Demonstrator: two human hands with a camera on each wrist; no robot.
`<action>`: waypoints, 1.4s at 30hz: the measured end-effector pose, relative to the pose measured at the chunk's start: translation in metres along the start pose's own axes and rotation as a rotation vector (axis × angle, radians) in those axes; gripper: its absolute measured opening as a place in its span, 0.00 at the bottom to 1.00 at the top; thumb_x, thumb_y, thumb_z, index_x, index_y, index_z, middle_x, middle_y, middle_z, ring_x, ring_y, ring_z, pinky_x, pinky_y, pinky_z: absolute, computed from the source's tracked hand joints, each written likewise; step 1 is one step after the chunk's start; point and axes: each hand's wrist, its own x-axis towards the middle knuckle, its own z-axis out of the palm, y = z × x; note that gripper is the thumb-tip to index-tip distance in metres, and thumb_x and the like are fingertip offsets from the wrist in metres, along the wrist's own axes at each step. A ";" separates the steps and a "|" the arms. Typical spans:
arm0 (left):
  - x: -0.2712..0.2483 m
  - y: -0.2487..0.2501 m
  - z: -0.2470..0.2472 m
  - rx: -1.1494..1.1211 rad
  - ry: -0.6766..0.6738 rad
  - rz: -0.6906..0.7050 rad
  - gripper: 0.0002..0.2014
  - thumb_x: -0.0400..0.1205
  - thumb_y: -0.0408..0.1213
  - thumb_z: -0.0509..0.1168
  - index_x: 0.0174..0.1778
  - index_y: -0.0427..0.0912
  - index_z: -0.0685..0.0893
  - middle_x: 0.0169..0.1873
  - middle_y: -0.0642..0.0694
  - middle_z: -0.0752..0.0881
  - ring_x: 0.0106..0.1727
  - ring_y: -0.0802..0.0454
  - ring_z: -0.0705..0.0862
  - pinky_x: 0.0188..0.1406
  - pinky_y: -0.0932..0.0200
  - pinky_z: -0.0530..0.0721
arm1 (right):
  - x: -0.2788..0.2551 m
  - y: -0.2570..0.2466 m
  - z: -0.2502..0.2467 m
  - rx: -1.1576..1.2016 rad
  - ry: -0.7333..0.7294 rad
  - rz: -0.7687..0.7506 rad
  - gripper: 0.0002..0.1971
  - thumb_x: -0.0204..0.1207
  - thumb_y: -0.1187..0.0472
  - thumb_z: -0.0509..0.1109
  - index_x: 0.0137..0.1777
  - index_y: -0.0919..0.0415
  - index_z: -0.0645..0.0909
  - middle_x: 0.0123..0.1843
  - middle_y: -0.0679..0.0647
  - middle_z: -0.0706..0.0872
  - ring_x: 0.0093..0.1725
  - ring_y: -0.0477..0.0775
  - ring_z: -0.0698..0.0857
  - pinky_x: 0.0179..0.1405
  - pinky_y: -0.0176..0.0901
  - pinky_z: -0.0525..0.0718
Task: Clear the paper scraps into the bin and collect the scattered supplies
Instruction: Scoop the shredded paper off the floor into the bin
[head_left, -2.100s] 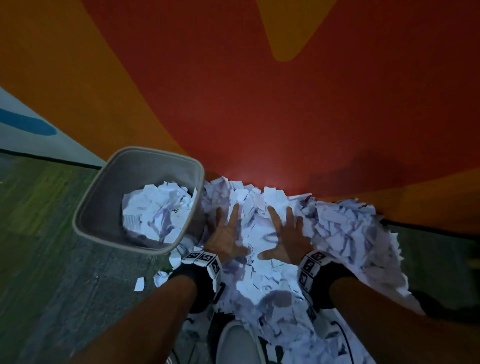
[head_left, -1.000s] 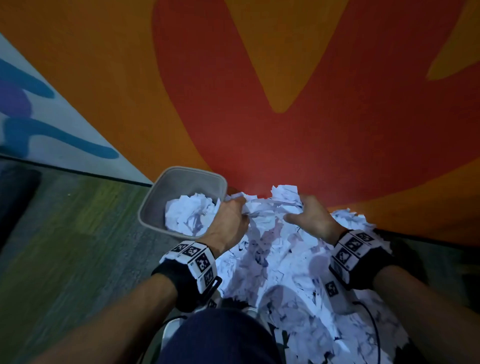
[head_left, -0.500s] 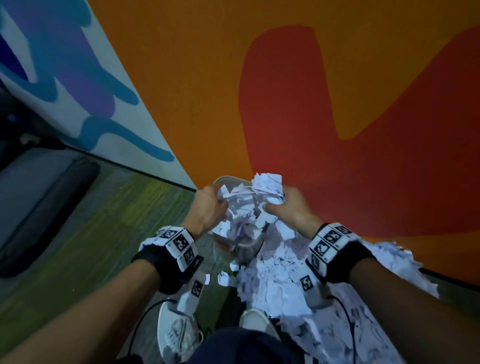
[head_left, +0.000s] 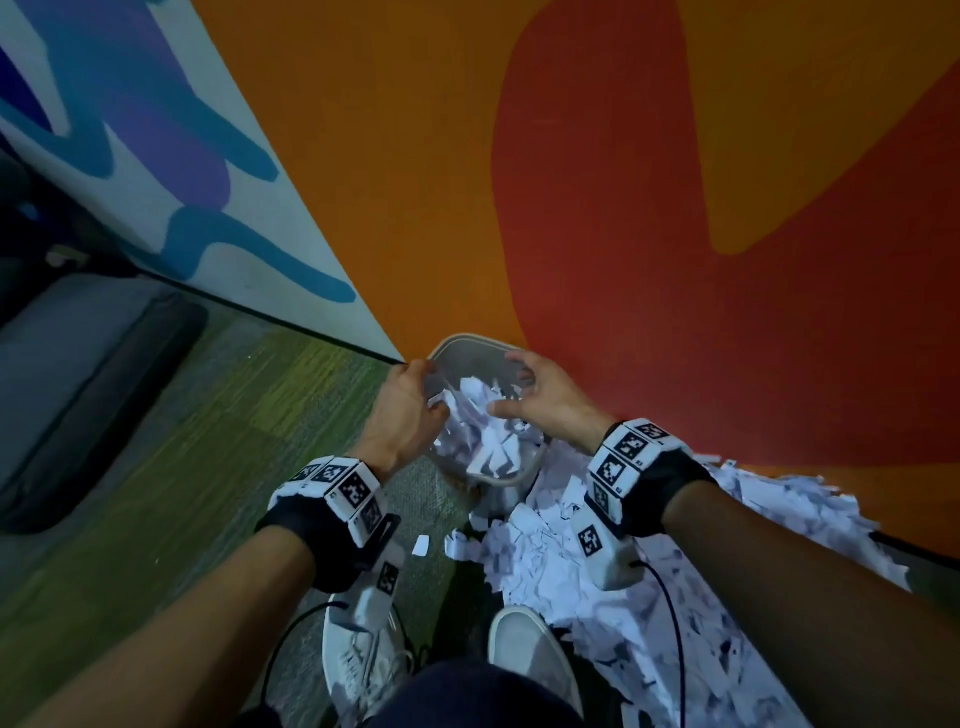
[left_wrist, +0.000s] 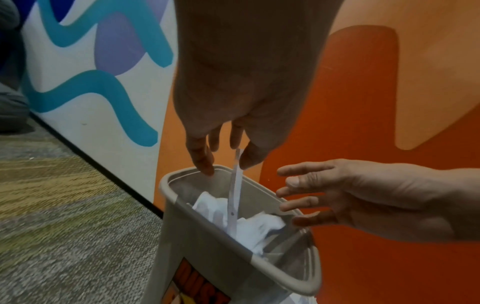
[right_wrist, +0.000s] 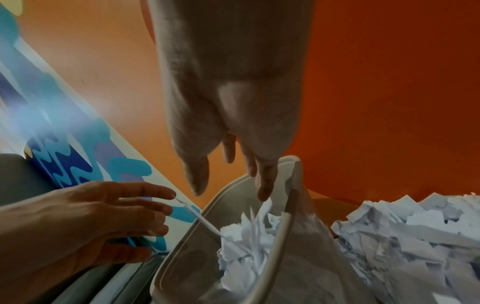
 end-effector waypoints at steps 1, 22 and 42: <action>0.000 0.003 0.000 0.033 0.016 0.006 0.25 0.80 0.34 0.70 0.74 0.41 0.75 0.68 0.40 0.78 0.65 0.44 0.81 0.68 0.46 0.82 | -0.001 0.000 -0.005 -0.007 0.014 0.006 0.39 0.71 0.56 0.81 0.81 0.49 0.68 0.73 0.53 0.76 0.69 0.52 0.78 0.62 0.46 0.83; -0.007 0.028 0.234 0.095 -0.524 0.190 0.36 0.82 0.39 0.67 0.85 0.48 0.59 0.79 0.38 0.66 0.77 0.36 0.71 0.74 0.42 0.74 | -0.058 0.248 -0.043 -0.313 0.019 0.348 0.43 0.68 0.47 0.82 0.81 0.56 0.67 0.79 0.60 0.70 0.77 0.62 0.68 0.74 0.52 0.70; 0.038 -0.030 0.303 0.019 -0.162 -0.223 0.09 0.85 0.37 0.58 0.49 0.57 0.81 0.44 0.58 0.76 0.47 0.55 0.78 0.49 0.63 0.83 | -0.015 0.270 -0.011 -0.577 0.011 0.307 0.31 0.74 0.58 0.78 0.76 0.44 0.72 0.69 0.59 0.71 0.62 0.64 0.81 0.61 0.55 0.83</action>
